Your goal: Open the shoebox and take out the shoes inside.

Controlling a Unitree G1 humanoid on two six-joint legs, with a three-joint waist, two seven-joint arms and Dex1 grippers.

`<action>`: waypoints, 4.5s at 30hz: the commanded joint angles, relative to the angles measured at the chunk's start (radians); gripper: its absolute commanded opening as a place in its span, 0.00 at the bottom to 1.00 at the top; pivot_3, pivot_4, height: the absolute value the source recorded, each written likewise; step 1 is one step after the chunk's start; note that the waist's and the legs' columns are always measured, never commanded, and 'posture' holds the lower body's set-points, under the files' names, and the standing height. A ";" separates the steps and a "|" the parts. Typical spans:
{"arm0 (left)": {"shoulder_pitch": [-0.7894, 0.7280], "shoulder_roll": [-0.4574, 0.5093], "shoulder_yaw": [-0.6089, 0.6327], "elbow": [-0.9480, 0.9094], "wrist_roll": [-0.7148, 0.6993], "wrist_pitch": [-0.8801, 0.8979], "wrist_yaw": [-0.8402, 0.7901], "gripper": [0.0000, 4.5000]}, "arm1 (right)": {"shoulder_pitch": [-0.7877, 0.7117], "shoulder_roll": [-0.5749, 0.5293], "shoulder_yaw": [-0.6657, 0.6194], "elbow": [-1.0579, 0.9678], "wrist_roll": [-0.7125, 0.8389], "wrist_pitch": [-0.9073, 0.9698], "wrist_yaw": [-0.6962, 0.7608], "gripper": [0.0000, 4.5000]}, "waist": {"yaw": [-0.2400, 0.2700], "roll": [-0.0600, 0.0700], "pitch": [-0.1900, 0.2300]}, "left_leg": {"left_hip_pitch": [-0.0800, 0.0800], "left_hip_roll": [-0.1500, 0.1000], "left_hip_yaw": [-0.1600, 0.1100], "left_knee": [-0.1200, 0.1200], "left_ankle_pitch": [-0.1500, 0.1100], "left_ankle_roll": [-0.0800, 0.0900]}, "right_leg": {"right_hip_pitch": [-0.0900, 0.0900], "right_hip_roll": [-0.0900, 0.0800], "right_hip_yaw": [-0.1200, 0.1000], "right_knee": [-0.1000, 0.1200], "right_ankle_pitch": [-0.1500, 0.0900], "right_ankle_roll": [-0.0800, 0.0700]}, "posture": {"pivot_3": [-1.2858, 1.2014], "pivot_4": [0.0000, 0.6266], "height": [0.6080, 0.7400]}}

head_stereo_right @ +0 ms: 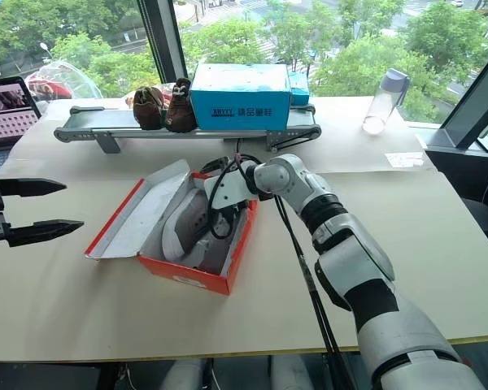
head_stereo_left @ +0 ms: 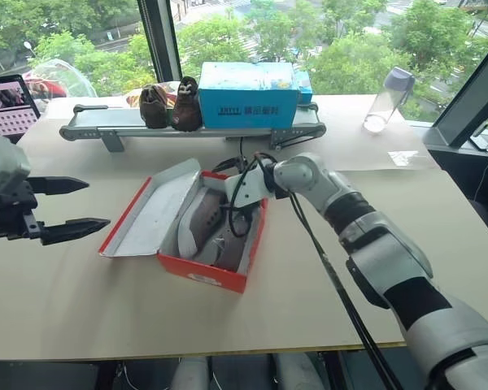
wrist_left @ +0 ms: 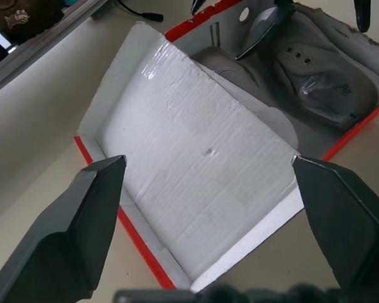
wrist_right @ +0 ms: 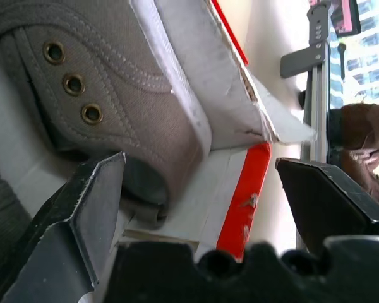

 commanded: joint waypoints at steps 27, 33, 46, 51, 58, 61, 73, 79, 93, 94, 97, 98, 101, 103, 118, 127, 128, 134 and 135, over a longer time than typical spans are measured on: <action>-0.028 -0.011 0.021 -0.042 -0.008 0.009 0.037 1.00 | -0.053 0.025 -0.030 0.067 -0.030 -0.033 0.054 0.77 | 0.000 -0.001 0.000 | 0.004 0.014 0.002 -0.003 0.000 0.000 | 0.000 0.014 0.002 0.000 0.002 -0.008 | 0.52 0.24 1.00; -0.035 -0.004 0.020 -0.043 -0.015 0.019 0.027 1.00 | -0.056 0.034 0.019 0.112 -0.117 -0.044 -0.061 0.77 | 0.000 -0.001 0.000 | 0.004 0.014 0.002 -0.003 0.000 0.000 | 0.000 0.014 0.002 0.000 0.002 -0.008 | 0.52 0.24 1.00; -0.005 -0.005 0.083 -0.078 -0.013 0.066 0.019 1.00 | -0.076 0.131 0.076 0.183 -0.200 -0.082 -0.228 0.72 | -0.006 -0.001 -0.001 | 0.006 0.015 0.003 -0.004 0.000 0.000 | 0.000 0.015 0.004 0.000 0.002 -0.009 | 0.52 0.24 1.00; -0.004 -0.006 0.087 -0.084 -0.016 0.072 0.024 1.00 | -0.070 0.142 0.057 0.185 -0.175 -0.080 -0.185 0.39 | -0.016 -0.001 -0.001 | 0.007 0.016 0.003 -0.004 0.000 0.000 | 0.000 0.016 0.004 0.000 0.002 -0.009 | 0.52 0.24 1.00; -0.030 -0.006 0.053 -0.070 -0.024 0.063 0.029 1.00 | -0.060 0.123 0.014 0.162 -0.128 -0.072 -0.127 0.00 | -0.028 -0.002 -0.001 | 0.008 0.017 0.003 -0.005 0.000 0.000 | 0.001 0.018 0.005 0.001 0.002 -0.010 | 0.52 0.24 1.00; -0.037 -0.006 0.040 -0.072 -0.036 0.068 0.021 1.00 | -0.049 0.112 -0.015 0.134 -0.091 -0.060 -0.092 0.00 | -0.027 -0.002 -0.001 | 0.008 0.018 0.003 -0.005 0.000 0.000 | 0.000 0.018 0.005 0.002 0.001 -0.011 | 0.52 0.24 1.00; -0.151 -0.013 -0.083 -0.008 -0.115 0.045 -0.036 1.00 | -0.002 0.033 -0.361 -0.415 0.423 0.662 0.267 0.00 | -0.017 -0.001 0.000 | 0.006 0.018 0.003 -0.004 0.000 -0.001 | -0.001 0.020 0.007 0.003 0.001 -0.011 | 0.52 0.24 1.00; -0.242 -0.027 -0.180 0.047 -0.104 0.001 -0.045 1.00 | -0.034 -0.152 -0.453 -0.587 0.520 1.146 0.303 0.00 | 0.003 -0.001 0.001 | 0.006 0.018 0.003 -0.004 0.000 -0.001 | -0.002 0.021 0.007 0.003 0.001 -0.011 | 0.52 0.24 1.00; -0.426 -0.146 -0.407 0.166 -0.022 -0.110 -0.076 1.00 | -0.061 -0.447 -0.582 -0.635 0.787 2.311 0.124 0.00 | 0.012 -0.001 0.000 | -0.002 0.018 0.005 -0.002 -0.001 0.001 | -0.009 0.022 0.012 0.004 0.004 -0.018 | 0.52 0.24 1.00; -0.428 -0.149 -0.413 0.170 -0.019 -0.114 -0.078 1.00 | -0.020 -0.478 -0.540 -0.642 0.809 2.312 0.126 0.00 | 0.012 -0.001 0.000 | -0.002 0.018 0.005 -0.001 -0.001 0.001 | -0.008 0.022 0.012 0.003 0.003 -0.017 | 0.52 0.24 1.00; -0.432 -0.149 -0.425 0.184 0.001 -0.131 -0.083 1.00 | 0.102 -0.548 -0.480 -0.714 0.856 2.312 0.129 0.00 | 0.016 0.000 0.001 | -0.003 0.018 0.005 0.001 -0.001 0.001 | -0.007 0.022 0.012 0.003 0.000 -0.012 | 0.52 0.24 1.00; -0.432 -0.150 -0.426 0.185 0.004 -0.132 -0.083 1.00 | 0.135 -0.565 -0.469 -0.733 0.857 2.312 0.124 0.00 | 0.016 0.001 0.002 | -0.004 0.018 0.005 0.002 -0.002 0.002 | -0.007 0.022 0.012 0.003 0.000 -0.012 | 0.52 0.24 1.00; -0.428 -0.153 -0.426 0.180 0.009 -0.132 -0.082 1.00 | 0.218 -0.599 -0.441 -0.751 0.847 2.297 0.105 0.00 | 0.011 0.003 0.003 | -0.009 0.017 0.005 0.004 -0.002 0.003 | -0.012 0.023 0.013 0.005 0.000 -0.012 | 0.52 0.24 1.00; -0.421 -0.153 -0.424 0.174 0.010 -0.128 -0.078 1.00 | 0.244 -0.607 -0.433 -0.738 0.841 2.287 0.093 0.00 | 0.005 0.003 0.003 | -0.010 0.017 0.005 0.005 -0.002 0.003 | -0.013 0.023 0.013 0.006 0.001 -0.012 | 0.52 0.24 1.00; -0.370 -0.142 -0.393 0.130 -0.001 -0.108 -0.056 1.00 | 0.145 -0.684 -0.397 -0.581 0.832 2.178 0.148 0.68 | 0.003 0.004 0.004 | -0.010 0.017 0.006 0.006 -0.002 0.003 | -0.013 0.023 0.015 0.006 0.001 -0.011 | 0.52 0.24 1.00; -0.364 -0.148 -0.387 0.131 0.002 -0.109 -0.048 1.00 | 0.076 -0.616 -0.450 -0.961 0.912 1.839 0.275 1.00 | -0.003 0.004 0.004 | -0.009 0.018 0.006 0.005 -0.003 0.003 | -0.014 0.024 0.015 0.006 0.000 -0.011 | 0.52 0.24 1.00; -0.372 -0.150 -0.392 0.135 0.004 -0.110 -0.048 1.00 | 0.103 -0.624 -0.411 -1.058 0.936 1.789 0.357 1.00 | -0.001 0.004 0.004 | -0.009 0.019 0.006 0.005 -0.003 0.003 | -0.014 0.024 0.015 0.006 0.000 -0.011 | 0.52 0.24 1.00; -0.414 -0.165 -0.421 0.158 0.017 -0.121 -0.050 1.00 | 0.163 -0.679 -0.147 -1.302 0.885 1.550 0.694 1.00 | 0.021 0.003 0.003 | -0.012 0.019 0.006 0.009 -0.004 0.002 | -0.014 0.024 0.014 0.005 0.001 -0.010 | 0.52 0.24 1.00; -0.419 -0.167 -0.424 0.160 0.019 -0.122 -0.052 1.00 | 0.150 -0.655 -0.096 -1.286 0.842 1.485 0.724 1.00 | 0.021 0.003 0.003 | -0.012 0.018 0.006 0.010 -0.004 0.002 | -0.013 0.023 0.014 0.005 0.001 -0.008 | 0.52 0.24 1.00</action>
